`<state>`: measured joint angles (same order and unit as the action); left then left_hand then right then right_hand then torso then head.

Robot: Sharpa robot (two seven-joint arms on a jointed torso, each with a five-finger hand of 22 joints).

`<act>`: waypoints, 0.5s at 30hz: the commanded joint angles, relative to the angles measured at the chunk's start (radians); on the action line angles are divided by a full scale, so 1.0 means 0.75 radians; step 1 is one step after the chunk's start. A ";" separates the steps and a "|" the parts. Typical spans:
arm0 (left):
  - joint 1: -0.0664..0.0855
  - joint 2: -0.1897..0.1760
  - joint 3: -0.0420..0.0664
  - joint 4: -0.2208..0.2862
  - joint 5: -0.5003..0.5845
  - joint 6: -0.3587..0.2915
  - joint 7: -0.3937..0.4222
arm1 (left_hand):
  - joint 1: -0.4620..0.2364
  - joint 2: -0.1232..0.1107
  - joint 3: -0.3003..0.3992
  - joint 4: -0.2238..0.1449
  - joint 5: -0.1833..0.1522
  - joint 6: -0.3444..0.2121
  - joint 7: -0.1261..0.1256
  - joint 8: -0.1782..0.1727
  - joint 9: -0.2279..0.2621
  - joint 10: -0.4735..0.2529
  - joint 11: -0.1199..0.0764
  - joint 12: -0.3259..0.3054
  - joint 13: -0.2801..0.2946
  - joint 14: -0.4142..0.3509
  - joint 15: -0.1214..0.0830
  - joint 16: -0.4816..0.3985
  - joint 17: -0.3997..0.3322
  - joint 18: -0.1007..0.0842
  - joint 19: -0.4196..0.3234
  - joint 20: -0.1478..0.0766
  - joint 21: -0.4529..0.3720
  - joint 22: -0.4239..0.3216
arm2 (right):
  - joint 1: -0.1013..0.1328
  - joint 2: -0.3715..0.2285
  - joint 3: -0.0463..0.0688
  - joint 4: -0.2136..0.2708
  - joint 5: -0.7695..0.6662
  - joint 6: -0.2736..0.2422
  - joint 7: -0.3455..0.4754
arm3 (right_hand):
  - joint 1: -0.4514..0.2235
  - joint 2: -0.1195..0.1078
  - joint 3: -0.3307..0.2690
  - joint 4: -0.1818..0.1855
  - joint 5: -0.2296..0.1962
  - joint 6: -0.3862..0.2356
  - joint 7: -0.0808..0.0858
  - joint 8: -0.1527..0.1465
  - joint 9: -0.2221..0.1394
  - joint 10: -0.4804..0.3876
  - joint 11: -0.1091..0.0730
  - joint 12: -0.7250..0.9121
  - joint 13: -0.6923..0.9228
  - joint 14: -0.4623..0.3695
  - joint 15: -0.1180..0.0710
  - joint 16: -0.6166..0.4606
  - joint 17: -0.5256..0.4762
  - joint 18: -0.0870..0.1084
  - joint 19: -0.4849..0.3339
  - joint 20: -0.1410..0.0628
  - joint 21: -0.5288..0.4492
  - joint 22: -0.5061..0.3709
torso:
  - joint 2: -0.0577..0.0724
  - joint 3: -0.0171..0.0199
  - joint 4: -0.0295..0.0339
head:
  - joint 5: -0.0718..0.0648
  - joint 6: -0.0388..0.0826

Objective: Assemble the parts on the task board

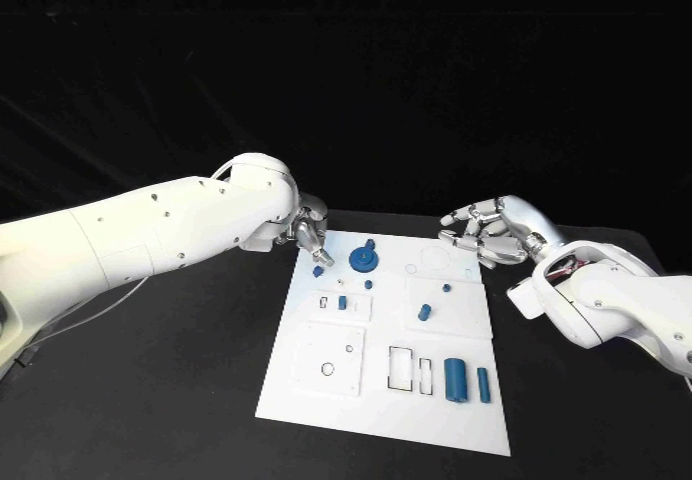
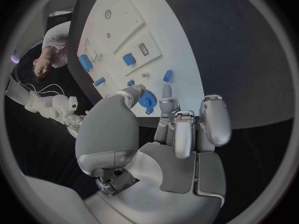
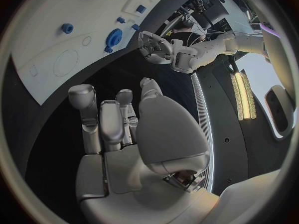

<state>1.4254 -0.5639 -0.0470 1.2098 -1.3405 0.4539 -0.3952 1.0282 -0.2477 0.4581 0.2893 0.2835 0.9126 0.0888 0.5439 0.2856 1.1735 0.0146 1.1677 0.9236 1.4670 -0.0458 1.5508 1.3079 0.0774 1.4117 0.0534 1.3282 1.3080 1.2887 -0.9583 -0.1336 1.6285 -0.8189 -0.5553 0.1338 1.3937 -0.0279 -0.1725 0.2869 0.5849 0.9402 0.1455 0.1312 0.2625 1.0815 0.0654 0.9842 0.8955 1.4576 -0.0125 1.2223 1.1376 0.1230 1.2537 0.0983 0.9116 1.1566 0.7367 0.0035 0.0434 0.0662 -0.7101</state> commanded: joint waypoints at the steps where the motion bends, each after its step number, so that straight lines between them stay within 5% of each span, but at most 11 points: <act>1: 0.003 0.007 -0.001 -0.005 -0.114 0.042 0.009 | -0.002 0.004 -0.016 0.000 -0.002 -0.001 -0.006 -0.008 0.003 0.012 -0.001 0.008 0.000 0.123 0.003 0.004 0.319 -0.009 0.007 -0.001 0.008 0.035 | -0.001 0.001 0.000 0.002 -0.003 0.014 0.014 | -0.011 0.000 -0.011 0.000 0.005 -0.011 0.003 0.006 0.002 -0.008 -0.002 0.003 -0.001 -0.007 0.004 -0.004 0.001 0.013 0.000 0.000 -0.006 0.002 | 0.000 0.0010 0.0010 | -0.002 -0.002; 15: 0.002 0.049 -0.015 -0.068 -0.085 0.127 0.000 | 0.011 0.015 -0.033 0.000 0.000 -0.010 -0.007 -0.027 0.009 -0.021 0.000 -0.018 -0.035 0.116 0.004 -0.005 0.304 -0.003 -0.010 0.000 -0.014 0.015 | -0.001 0.003 0.000 0.004 -0.002 0.016 0.012 | -0.011 0.000 -0.012 0.000 0.011 -0.011 0.003 0.006 0.002 -0.008 -0.002 0.004 -0.002 -0.007 0.004 -0.003 0.003 0.012 0.001 0.000 -0.005 0.004 | 0.000 0.0000 0.0001 | -0.003 -0.005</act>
<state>1.4258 -0.5308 -0.0581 1.1623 -1.3965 0.5122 -0.3989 1.0326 -0.2433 0.4402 0.2907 0.2836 0.9089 0.0851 0.5297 0.2910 1.1624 0.0146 1.1576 0.8965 1.4671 -0.0459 1.5507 1.3077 0.0775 1.4117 0.0534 1.3205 1.3078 1.2885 -0.9572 -0.1335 1.6299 -0.8182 -0.5553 0.1341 1.3937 -0.0279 -0.1751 0.2843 0.5887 0.9376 0.1481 0.1312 0.2624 1.0816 0.0654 0.9842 0.8956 1.4577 -0.0125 1.2223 1.1389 0.1229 1.2537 0.0983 0.9116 1.1579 0.7365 0.0029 0.0446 0.0646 -0.7136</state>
